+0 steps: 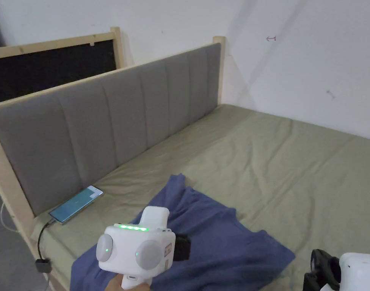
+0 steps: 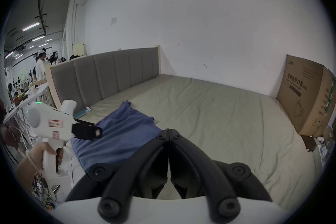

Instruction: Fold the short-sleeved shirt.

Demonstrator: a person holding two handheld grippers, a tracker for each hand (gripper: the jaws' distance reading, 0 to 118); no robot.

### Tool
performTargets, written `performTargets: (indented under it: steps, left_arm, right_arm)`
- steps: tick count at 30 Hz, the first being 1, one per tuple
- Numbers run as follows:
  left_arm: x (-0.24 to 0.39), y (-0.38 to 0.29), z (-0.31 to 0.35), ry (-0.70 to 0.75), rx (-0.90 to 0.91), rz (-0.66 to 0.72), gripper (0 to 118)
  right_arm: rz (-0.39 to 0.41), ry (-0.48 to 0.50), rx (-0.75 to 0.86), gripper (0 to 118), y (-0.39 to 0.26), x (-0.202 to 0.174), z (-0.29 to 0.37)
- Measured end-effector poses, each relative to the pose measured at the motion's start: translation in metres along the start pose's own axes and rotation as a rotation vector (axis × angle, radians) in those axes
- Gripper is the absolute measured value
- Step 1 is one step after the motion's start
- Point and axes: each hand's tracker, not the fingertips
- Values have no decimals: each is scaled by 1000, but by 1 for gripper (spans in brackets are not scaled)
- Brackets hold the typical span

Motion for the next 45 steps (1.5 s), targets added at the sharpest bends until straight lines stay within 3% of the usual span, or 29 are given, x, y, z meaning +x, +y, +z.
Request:
performTargets:
  steps: [4, 8, 9, 10, 11, 14, 18, 20, 22, 29, 32, 33, 35, 37, 40, 42, 45]
  left_arm:
    - [37, 5, -41, -16, -22, -100, 107]
    - [58, 11, -86, 17, -157, -66, 109]
    - [59, 12, -97, 9, -200, -33, 105]
    - [61, 7, -106, -7, -262, 38, 80]
    - [62, 2, -119, -4, -330, 81, 67]
    - [74, 2, -109, 48, -253, 14, 68]
    - [70, 1, -107, 41, -254, 44, 60]
    - [74, 3, -101, 44, -253, 59, 43]
    - [62, 7, -91, -13, -245, 154, 4]
    - [40, 11, -72, -119, -239, 351, 3]
    - [41, 33, -36, -354, -152, 447, 3]
    - [50, 43, -22, -384, -105, 376, 2]
    - [84, 75, -5, -285, -68, 161, 2]
    - [117, 91, 4, -308, -66, 96, 2]
    - [176, 101, 19, -534, -66, 102, 2]
    - [229, 96, 36, -614, -60, 23, 2]
    - [313, 96, 61, -758, -81, -103, 2]
  right_arm:
    - [-45, -52, -68, 1, -9, 23, -15]
    - [-114, -76, -115, 0, -19, 46, -23]
    - [-120, -82, -124, 1, -21, 51, -24]
    - [-127, -89, -137, 1, -23, 55, -26]
    - [-133, -89, -150, 0, -25, 59, -27]
    - [-191, -71, -172, 1, -30, 72, -26]
    - [-229, -82, -177, 0, -36, 83, -22]
    - [-239, -84, -182, 1, -40, 87, -19]
    - [-245, -82, -193, 1, -44, 92, -14]
    - [-281, -116, -204, 1, -50, 110, 1]
    - [-289, -136, -176, 1, -44, 120, 9]
    - [-286, -145, -169, 0, -42, 123, 12]
    - [-300, -171, -149, 0, -37, 130, 18]
    - [-335, -178, -121, 0, -33, 139, 29]
    - [-332, -224, -84, 0, -26, 156, 49]
    - [-317, -285, -49, 0, -20, 170, 65]
    - [-370, -357, 7, 1, -13, 199, 98]
